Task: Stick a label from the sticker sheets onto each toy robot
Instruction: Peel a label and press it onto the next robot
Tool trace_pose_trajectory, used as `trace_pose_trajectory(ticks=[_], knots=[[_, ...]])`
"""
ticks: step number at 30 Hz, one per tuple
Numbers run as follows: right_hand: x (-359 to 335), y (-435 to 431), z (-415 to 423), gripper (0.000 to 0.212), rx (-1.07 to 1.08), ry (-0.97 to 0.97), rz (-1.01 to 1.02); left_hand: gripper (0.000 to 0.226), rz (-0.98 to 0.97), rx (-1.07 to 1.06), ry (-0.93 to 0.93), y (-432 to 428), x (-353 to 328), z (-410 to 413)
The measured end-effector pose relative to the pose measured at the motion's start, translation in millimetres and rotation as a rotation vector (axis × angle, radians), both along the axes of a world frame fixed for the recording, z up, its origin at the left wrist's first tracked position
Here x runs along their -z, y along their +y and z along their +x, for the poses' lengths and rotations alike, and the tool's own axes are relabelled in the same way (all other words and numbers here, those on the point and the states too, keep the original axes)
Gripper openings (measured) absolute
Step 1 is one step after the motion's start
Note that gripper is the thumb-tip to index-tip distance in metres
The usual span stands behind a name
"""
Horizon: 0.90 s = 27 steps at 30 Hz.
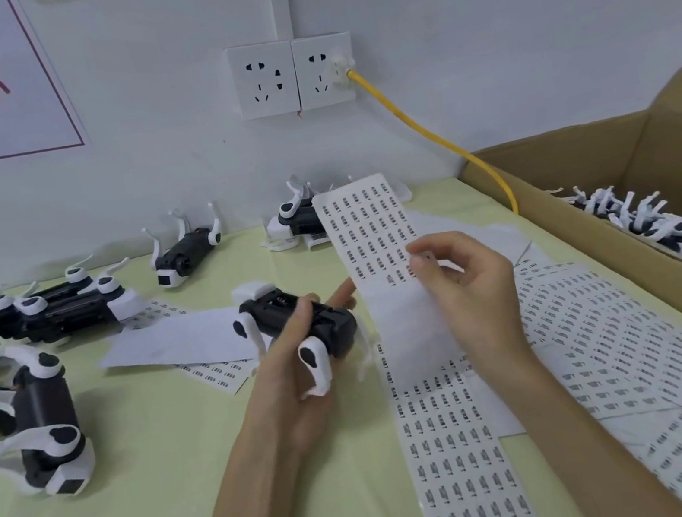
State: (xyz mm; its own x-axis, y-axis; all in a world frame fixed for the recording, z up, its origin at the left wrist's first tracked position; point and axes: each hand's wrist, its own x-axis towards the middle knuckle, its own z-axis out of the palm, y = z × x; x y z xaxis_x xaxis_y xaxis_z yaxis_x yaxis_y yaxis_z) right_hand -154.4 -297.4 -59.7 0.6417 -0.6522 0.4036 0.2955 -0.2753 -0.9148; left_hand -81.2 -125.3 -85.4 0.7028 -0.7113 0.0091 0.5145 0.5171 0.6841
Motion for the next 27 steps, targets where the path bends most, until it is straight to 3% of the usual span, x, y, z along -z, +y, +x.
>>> trace_pose_trajectory(ticks=[4, 6, 10, 14, 17, 22, 27], knots=[[3, 3, 1, 0.021, -0.001, 0.073, -0.135, 0.054, -0.018, -0.038, 0.007, -2, 4, -8], [4, 2, 1, 0.02, 0.006, 0.111, -0.19, 0.055, 0.016, -0.029, -0.087, -2, 4, -9], [0, -1, -1, 0.02, 0.01, 0.136, -0.222, 0.066, 0.045, 0.085, -0.156, 2, 0, -6], [-3, -8, -4, 0.018, -0.058, 0.184, -0.267, 0.057, 0.084, 0.075, -0.214, 4, 1, -7], [-4, -11, -7, 0.034, -0.13, 0.277, -0.344, 0.054, 0.091, 0.098, -0.208, 2, 0, -7], [-5, -10, -7, 0.034, -0.04, 0.258, -0.461, 0.048, 0.043, 0.103, -0.213, 1, 1, -7], [-6, -6, -7, 0.028, 0.051, 0.28, -0.562, 0.073, 0.059, 0.151, -0.147, -2, -2, -9]])
